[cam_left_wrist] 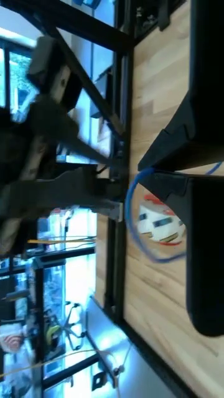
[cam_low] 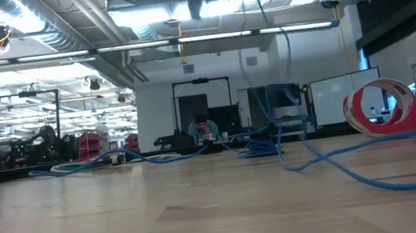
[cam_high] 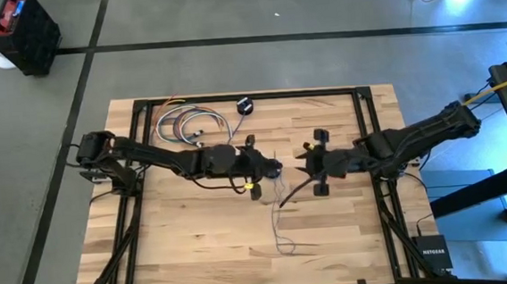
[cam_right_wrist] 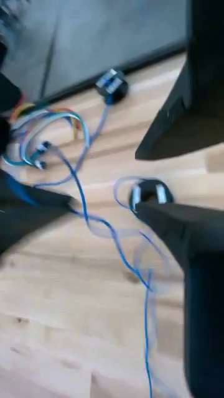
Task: Coil cords
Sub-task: Coil the blue wire onto the spool
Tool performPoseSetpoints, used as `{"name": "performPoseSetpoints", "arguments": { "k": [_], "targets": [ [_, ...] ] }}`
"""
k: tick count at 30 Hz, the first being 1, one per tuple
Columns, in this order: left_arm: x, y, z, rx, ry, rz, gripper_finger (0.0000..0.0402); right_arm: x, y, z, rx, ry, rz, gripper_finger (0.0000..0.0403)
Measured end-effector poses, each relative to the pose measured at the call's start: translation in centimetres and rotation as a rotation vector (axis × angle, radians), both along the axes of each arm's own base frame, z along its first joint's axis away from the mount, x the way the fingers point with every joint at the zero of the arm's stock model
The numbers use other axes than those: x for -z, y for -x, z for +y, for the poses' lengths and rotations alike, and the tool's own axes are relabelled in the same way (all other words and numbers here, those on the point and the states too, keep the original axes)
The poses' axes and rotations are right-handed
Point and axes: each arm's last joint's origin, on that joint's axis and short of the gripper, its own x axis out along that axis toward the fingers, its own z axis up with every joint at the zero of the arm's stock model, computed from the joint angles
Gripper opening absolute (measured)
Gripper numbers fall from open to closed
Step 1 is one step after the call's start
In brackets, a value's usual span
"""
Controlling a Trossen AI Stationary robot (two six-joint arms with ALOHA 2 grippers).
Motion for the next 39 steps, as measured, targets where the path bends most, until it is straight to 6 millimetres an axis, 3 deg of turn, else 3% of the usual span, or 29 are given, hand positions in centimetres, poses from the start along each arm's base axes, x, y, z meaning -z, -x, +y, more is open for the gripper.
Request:
{"name": "performPoseSetpoints", "arguments": {
  "k": [6,12,18,23,29,32,39],
  "targets": [
    [-1.7,0.7,0.6,-0.013,0.006,-0.056,0.0001,1.2,1.3,1.9,0.015,-0.109,0.08,0.0185],
    [-2.9,0.9,1.0,-0.028,0.065,-0.161,0.0001,5.0,1.8,2.9,0.089,-0.037,0.027,0.0193],
    [-3.2,0.9,0.8,0.019,0.074,-0.188,0.0001,8.8,1.2,3.1,0.025,-0.043,-0.128,0.0193],
    [-3.2,0.9,0.8,0.038,0.079,-0.189,0.0002,9.6,0.9,3.1,-0.037,0.011,-0.272,0.0193],
    [-3.5,0.9,0.6,0.042,0.084,-0.225,0.0002,9.9,-0.2,2.2,-0.089,0.009,-0.269,0.0192],
    [-3.7,0.9,0.6,0.043,0.086,-0.241,0.0001,10.1,-0.7,1.6,-0.096,-0.002,-0.263,0.0172],
    [-3.7,0.9,0.5,0.047,0.097,-0.242,0.0001,9.4,-1.4,0.7,-0.127,0.016,-0.324,0.0079]
  ]
}}
